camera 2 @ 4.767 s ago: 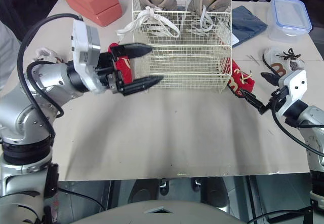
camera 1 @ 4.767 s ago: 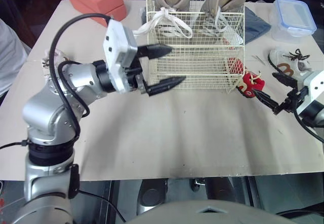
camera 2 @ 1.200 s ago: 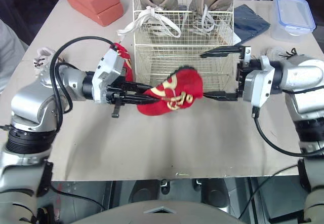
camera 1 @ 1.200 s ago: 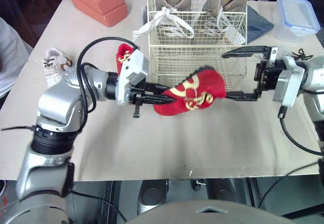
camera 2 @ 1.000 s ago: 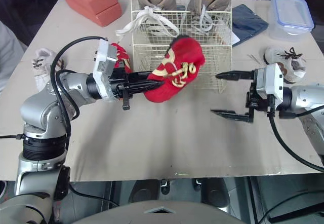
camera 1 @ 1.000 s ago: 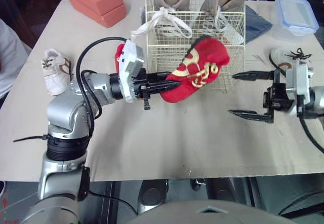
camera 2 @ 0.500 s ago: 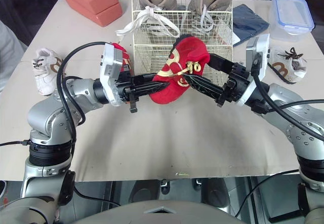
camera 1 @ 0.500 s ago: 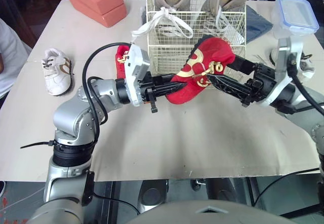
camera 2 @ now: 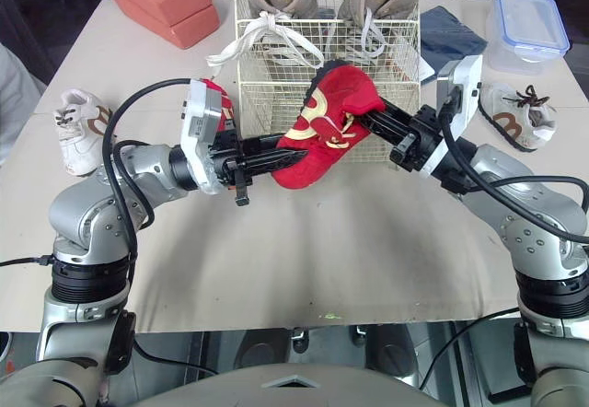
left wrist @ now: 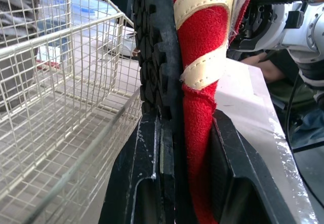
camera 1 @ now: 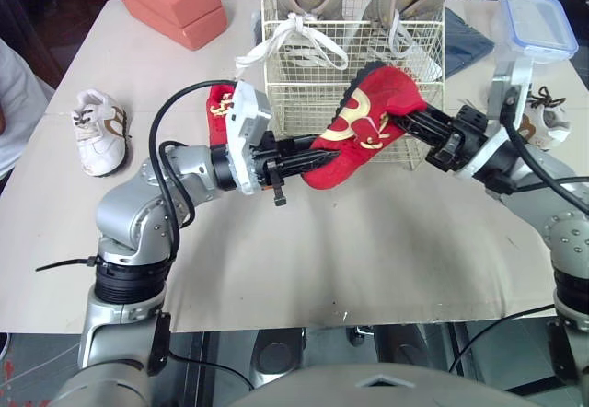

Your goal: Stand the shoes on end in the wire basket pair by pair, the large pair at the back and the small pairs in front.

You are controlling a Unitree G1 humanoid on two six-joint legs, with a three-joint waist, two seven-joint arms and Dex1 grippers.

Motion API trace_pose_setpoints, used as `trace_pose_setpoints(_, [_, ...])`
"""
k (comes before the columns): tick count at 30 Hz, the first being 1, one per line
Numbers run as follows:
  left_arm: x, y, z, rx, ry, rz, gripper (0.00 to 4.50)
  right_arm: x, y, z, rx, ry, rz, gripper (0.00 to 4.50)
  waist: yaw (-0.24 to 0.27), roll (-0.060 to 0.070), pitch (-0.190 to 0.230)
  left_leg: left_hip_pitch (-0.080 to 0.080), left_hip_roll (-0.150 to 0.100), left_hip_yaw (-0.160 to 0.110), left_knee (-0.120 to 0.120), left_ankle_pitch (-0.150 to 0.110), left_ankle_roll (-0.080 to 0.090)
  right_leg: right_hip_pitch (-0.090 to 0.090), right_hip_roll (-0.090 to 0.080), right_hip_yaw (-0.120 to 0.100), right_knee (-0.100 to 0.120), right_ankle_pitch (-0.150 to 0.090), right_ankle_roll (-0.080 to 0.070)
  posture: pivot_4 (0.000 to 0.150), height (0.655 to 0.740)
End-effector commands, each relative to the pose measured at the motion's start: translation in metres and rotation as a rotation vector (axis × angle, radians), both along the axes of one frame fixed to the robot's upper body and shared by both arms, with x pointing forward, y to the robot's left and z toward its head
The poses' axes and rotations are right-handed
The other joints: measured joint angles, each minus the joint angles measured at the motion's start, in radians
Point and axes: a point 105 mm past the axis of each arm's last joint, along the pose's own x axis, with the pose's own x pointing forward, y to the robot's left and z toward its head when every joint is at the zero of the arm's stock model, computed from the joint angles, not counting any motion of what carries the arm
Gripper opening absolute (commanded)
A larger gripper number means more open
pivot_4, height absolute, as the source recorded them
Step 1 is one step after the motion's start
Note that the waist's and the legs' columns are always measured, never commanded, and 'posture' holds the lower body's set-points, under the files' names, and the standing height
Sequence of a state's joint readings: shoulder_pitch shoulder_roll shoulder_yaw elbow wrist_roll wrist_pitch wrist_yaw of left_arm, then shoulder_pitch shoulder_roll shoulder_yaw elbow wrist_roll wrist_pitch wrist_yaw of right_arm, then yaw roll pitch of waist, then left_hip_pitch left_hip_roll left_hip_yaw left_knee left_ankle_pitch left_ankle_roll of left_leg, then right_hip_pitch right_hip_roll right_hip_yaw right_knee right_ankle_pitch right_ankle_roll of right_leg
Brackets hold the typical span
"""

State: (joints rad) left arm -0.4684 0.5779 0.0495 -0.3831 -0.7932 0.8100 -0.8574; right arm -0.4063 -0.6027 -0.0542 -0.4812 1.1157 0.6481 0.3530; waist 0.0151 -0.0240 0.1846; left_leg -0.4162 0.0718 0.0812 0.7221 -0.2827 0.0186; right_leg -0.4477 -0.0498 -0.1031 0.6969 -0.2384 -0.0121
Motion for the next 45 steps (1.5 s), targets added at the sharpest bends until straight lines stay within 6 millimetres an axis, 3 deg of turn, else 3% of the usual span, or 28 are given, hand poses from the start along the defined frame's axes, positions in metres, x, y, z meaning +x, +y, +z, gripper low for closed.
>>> trace_pose_setpoints(1, [-0.009, -0.005, 0.023, -0.082, -0.026, -0.057, 1.95, -0.008, 0.002, 0.023, 0.019, -0.1, -0.005, 0.0, 0.0, 0.0, 0.0, 0.0, 0.0, 0.0, 0.0, 0.0, 0.0, 0.0, 0.0, 0.0, 0.0, 0.0, 0.0, 0.15, 0.686])
trace_pose_setpoints(7, [0.0, 0.005, 0.03, -0.068, -0.125, 0.043, 4.41, -0.013, -0.003, 0.047, 0.06, -0.182, -0.046, 0.0, 0.0, 0.0, 0.0, 0.0, 0.0, 0.0, 0.0, 0.0, 0.0, 0.0, 0.0, 0.0, 0.0, 0.0, 0.0, 0.15, 0.686])
trace_pose_setpoints(13, [0.001, 0.025, 0.04, -0.009, -0.172, 0.127, 4.41, 0.001, -0.03, 0.093, 0.134, -0.326, -0.236, 0.0, -0.003, 0.0, 0.0, 0.0, 0.0, 0.0, 0.0, 0.0, 0.0, -0.001, 0.0, 0.0, 0.0, 0.0, 0.0, 0.15, 0.686])
trace_pose_setpoints(19, [0.001, 0.031, 0.056, 0.016, -0.257, 0.193, 4.41, 0.036, -0.05, 0.099, 0.129, -0.322, -0.453, 0.0, 0.001, 0.0, 0.0, 0.0, 0.0, 0.001, -0.001, 0.0, 0.0, 0.0, 0.0, 0.0, -0.001, 0.0, 0.0, 0.15, 0.686])
trace_pose_setpoints(22, [0.002, 0.033, 0.063, 0.015, -0.284, 0.217, 4.41, 0.055, -0.052, 0.089, 0.079, -0.281, -0.534, 0.0, -0.001, 0.0, 0.0, 0.0, 0.0, 0.002, -0.001, 0.0, 0.0, -0.001, 0.0, 0.001, 0.0, 0.0, 0.0, 0.15, 0.686])
trace_pose_setpoints(25, [0.001, 0.032, 0.066, 0.015, -0.297, 0.22, 4.41, 0.073, -0.056, 0.066, -0.012, -0.186, -0.613, 0.0, -0.002, 0.0, 0.0, 0.0, 0.0, 0.002, -0.001, 0.0, 0.0, -0.001, 0.0, 0.001, 0.0, 0.0, 0.0, 0.15, 0.686])
trace_pose_setpoints(31, [-0.001, 0.029, 0.076, -0.003, -0.325, 0.231, 4.41, 0.082, -0.049, 0.032, -0.178, -0.076, -0.606, 0.0, -0.002, 0.0, 0.0, 0.001, 0.0, 0.002, -0.001, 0.0, 0.0, -0.001, 0.0, 0.001, 0.0, 0.0, 0.0, 0.15, 0.686])
trace_pose_setpoints(40, [-0.002, 0.028, 0.079, 0.003, -0.351, 0.249, 4.41, 0.085, -0.045, 0.026, -0.205, -0.055, -0.632, 0.0, -0.001, 0.0, 0.0, 0.0, 0.0, 0.003, -0.001, 0.0, 0.0, -0.001, 0.0, 0.001, -0.001, 0.0, 0.0, 0.15, 0.686])
trace_pose_setpoints(45, [-0.002, 0.03, 0.076, 0.02, -0.347, 0.252, 4.5, 0.084, -0.048, 0.03, -0.197, -0.075, -0.653, 1.93, 0.0, 0.0, 0.0, 0.0, 0.0, 0.002, -0.001, 0.0, 0.0, -0.001, 0.0, 0.001, 0.0, 0.0, 0.0, 0.15, 0.686])
